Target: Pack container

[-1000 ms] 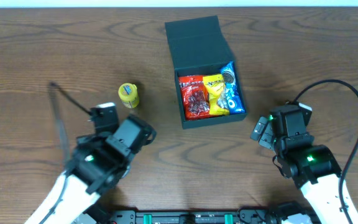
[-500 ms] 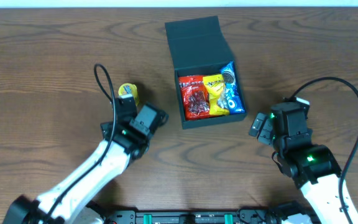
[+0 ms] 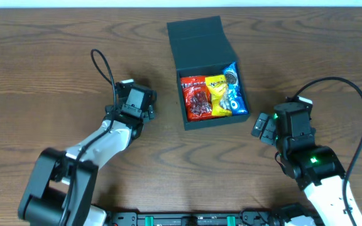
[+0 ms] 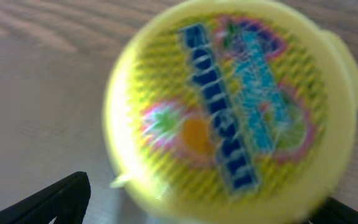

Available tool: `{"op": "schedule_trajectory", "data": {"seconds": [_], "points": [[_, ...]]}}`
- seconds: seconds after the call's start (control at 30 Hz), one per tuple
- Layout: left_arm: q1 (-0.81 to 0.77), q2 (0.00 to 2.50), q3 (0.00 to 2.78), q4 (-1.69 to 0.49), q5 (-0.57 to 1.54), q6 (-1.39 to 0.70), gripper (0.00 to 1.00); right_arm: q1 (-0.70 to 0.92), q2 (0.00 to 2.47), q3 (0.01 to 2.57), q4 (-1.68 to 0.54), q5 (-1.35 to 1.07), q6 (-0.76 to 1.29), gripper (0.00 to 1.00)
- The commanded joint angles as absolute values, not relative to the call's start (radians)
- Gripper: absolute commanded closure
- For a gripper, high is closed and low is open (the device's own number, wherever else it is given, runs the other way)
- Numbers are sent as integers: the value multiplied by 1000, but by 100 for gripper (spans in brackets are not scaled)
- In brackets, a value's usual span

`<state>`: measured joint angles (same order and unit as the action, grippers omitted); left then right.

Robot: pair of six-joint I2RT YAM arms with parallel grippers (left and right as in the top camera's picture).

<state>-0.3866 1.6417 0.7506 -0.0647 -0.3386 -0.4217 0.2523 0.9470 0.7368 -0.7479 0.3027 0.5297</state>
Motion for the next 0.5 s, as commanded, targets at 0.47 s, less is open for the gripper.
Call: {"op": "schedule_trajectory", "data": {"seconds": [0.47], "points": [[-345, 1763, 748, 168, -324, -336, 4, 244, 941, 738, -739, 306, 473, 1]]}}
